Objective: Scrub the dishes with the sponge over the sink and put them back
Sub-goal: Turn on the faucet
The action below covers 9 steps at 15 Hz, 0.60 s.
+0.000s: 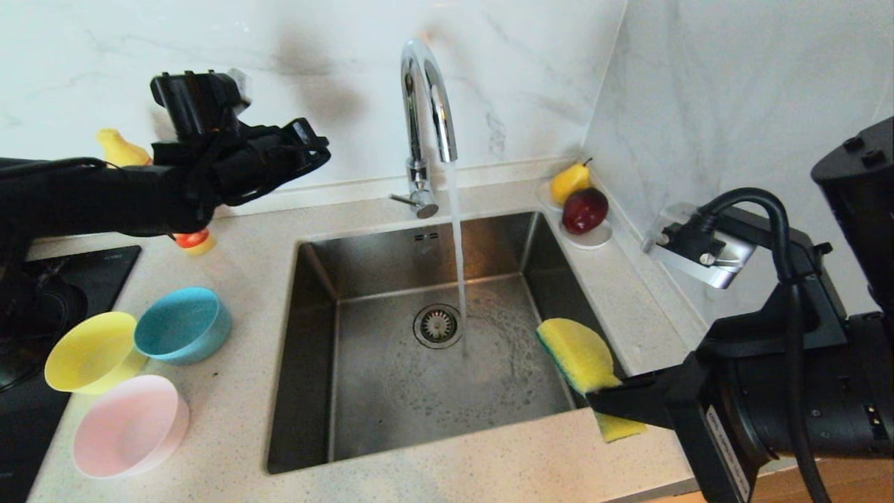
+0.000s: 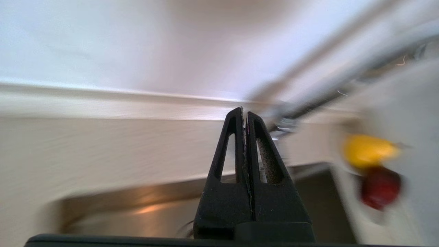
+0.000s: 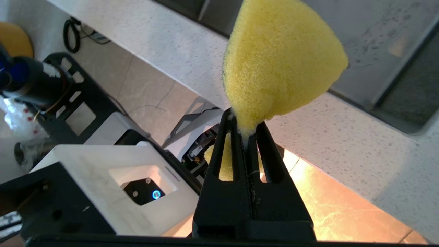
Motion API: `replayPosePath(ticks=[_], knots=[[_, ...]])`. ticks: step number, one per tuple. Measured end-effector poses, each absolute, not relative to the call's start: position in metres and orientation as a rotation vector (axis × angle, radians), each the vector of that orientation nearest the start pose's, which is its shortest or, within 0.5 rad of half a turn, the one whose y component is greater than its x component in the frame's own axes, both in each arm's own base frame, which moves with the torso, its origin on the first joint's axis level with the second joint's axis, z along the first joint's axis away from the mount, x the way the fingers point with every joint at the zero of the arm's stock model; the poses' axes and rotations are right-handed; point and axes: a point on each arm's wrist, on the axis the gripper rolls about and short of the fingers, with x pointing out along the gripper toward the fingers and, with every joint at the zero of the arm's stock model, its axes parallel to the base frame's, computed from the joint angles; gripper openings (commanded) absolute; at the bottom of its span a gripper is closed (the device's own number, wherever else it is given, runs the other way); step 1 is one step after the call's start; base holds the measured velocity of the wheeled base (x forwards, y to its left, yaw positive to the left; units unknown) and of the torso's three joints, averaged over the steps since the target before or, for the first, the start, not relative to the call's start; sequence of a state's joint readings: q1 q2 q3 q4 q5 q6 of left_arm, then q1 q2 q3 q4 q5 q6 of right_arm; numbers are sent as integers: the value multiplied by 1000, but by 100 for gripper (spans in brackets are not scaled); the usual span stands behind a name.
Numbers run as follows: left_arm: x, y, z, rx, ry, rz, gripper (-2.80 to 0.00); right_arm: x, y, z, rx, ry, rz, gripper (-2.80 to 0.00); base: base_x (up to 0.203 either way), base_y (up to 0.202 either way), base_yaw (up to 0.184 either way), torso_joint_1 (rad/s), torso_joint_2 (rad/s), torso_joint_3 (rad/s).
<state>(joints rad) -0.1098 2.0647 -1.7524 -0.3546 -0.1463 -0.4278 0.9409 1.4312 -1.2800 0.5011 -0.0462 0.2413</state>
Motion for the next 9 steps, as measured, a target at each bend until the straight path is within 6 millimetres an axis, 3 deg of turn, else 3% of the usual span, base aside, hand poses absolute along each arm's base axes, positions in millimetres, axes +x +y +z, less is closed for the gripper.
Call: replayPosePath(ticks=[4,9], knots=[[372,-34,327,-325,120,62,-280,137,173,280,-77,704,742,-280,0,0,0,0,0,0],[270,-7,366,-257,253,284,-280,136,164,283,-67,716,715,-280,0,0,0,0,0,0]])
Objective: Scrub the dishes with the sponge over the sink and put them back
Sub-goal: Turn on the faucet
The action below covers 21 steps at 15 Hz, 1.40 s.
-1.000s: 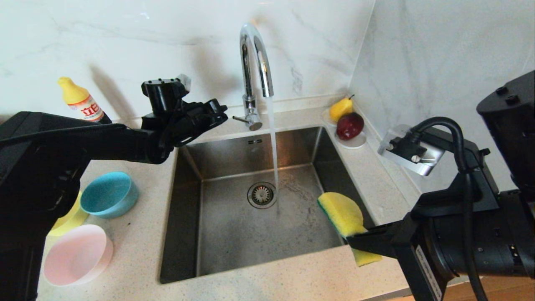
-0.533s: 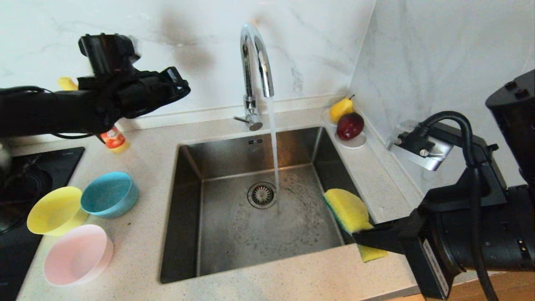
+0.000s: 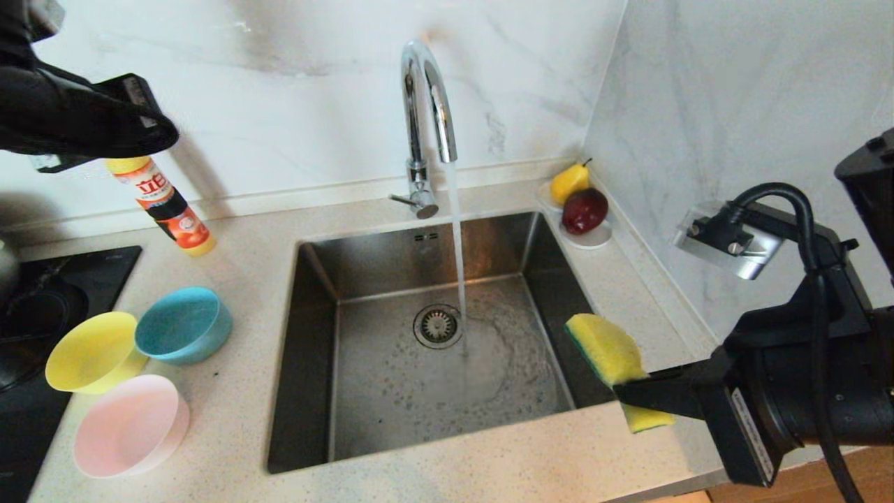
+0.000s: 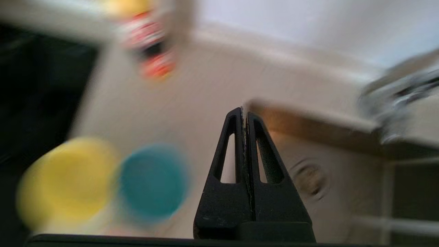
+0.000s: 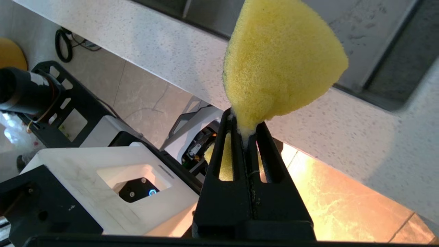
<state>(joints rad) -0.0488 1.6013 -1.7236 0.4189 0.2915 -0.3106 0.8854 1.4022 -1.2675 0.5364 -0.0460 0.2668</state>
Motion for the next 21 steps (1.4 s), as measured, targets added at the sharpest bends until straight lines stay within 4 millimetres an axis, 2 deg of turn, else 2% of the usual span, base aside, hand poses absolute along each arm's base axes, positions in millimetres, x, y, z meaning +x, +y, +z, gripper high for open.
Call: replayPosePath(ticks=[1,3,6,11,17,18,19,21], knots=[[255,3,368,-253,280,326,-280,136,164,284,-65,715,714,-280,0,0,0,0,0,0],[239,23,366,-254,302,410,-280,135,163,284,-64,712,714,-280,0,0,0,0,0,0],[230,54,346,-269,369,525,-280,134,161,284,-63,712,714,-280,0,0,0,0,0,0],[218,82,307,-330,517,592,-280,132,158,281,-67,721,711,-280,0,0,0,0,0,0],[212,134,268,-491,634,643,-280,130,156,280,-68,722,710,-280,0,0,0,0,0,0],[211,141,263,-502,649,661,-37,130,156,280,-68,723,708,-280,0,0,0,0,0,0],[211,146,258,-506,656,673,0,130,155,280,-68,722,708,-280,0,0,0,0,0,0],[214,157,250,-518,647,691,0,129,155,280,-67,720,709,-280,0,0,0,0,0,0]])
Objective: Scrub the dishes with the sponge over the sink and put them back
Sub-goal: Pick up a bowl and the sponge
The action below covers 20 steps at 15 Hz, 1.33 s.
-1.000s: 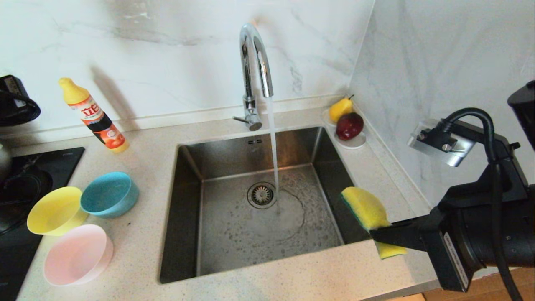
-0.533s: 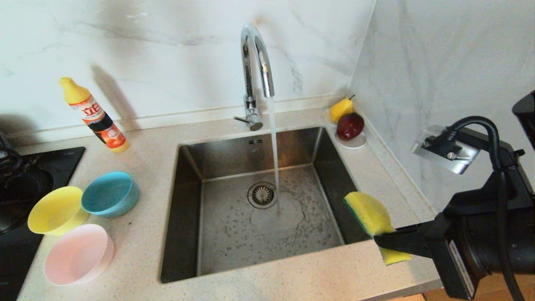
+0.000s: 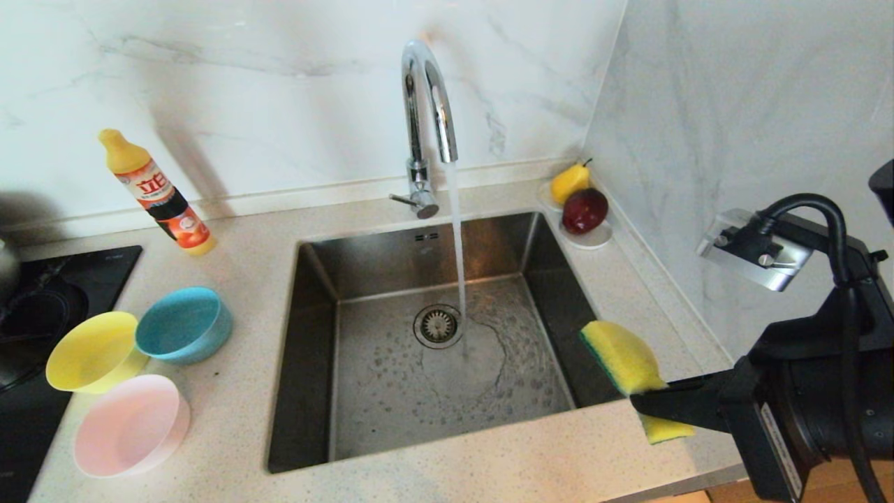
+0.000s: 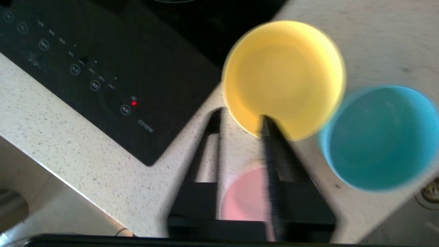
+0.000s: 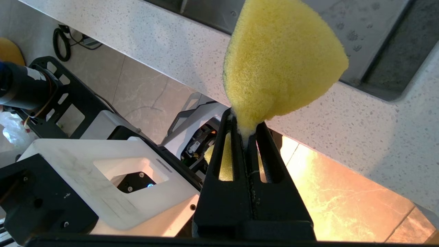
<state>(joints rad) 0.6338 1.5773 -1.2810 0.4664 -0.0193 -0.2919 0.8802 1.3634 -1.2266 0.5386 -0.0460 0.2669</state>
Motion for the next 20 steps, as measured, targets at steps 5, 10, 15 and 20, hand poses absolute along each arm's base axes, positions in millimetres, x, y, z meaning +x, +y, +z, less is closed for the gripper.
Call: replayPosePath(ticks=[5,10,15,20], knots=[[224,181,213,-622,749,664,0,128,153,280,-69,727,707,-280,0,0,0,0,0,0],[232,207,181,-693,811,696,0,128,153,278,-73,734,703,-280,0,0,0,0,0,0],[235,213,162,-759,850,670,0,127,152,277,-73,738,702,-280,0,0,0,0,0,0],[243,224,143,-774,869,677,0,126,150,277,-73,734,700,-280,0,0,0,0,0,0]])
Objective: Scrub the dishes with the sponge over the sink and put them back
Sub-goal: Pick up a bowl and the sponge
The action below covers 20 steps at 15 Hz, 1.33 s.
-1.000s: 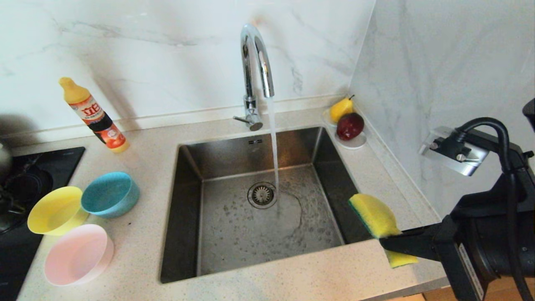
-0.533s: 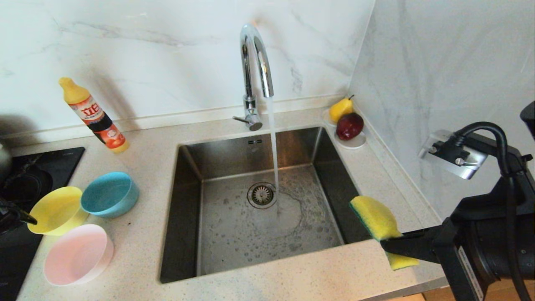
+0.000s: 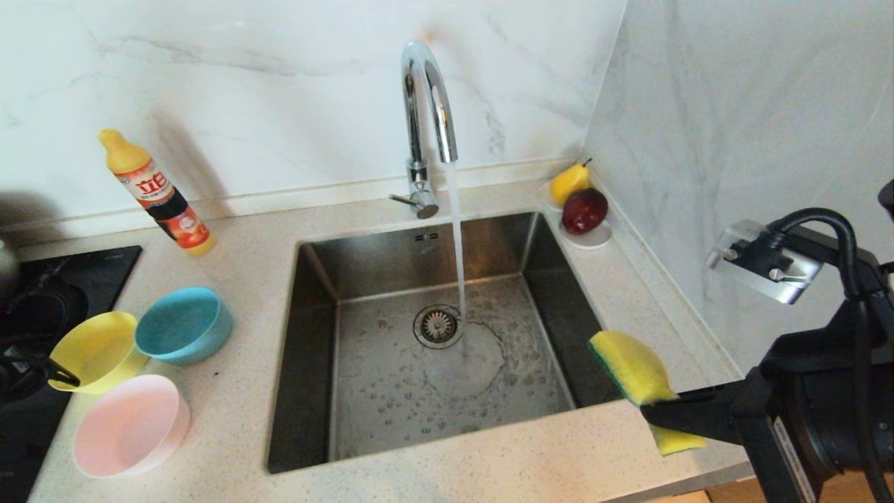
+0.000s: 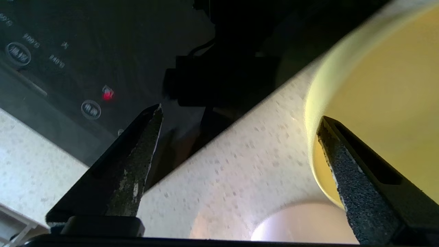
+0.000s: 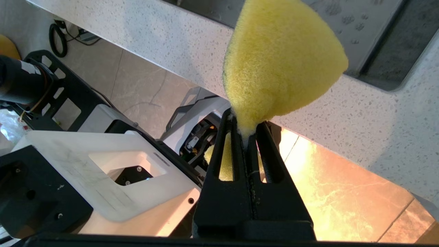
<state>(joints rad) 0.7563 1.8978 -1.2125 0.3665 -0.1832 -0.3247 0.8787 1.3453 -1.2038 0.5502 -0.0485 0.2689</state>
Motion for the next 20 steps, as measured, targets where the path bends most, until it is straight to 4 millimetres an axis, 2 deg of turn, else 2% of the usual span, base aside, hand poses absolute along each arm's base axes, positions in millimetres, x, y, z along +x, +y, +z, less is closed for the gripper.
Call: replayPosePath(ticks=[3,4,5,13,20], knots=[[245,228,136,-783,883,682,0,125,150,279,-69,727,702,-280,0,0,0,0,0,0],[246,228,135,-785,886,682,-240,125,150,279,-69,727,702,-280,0,0,0,0,0,0],[246,229,134,-786,888,682,-280,125,149,279,-69,727,702,-280,0,0,0,0,0,0],[248,234,134,-790,878,681,-280,125,149,279,-70,728,702,-280,0,0,0,0,0,0],[250,253,145,-798,806,743,-280,125,149,278,-70,729,703,-280,0,0,0,0,0,0]])
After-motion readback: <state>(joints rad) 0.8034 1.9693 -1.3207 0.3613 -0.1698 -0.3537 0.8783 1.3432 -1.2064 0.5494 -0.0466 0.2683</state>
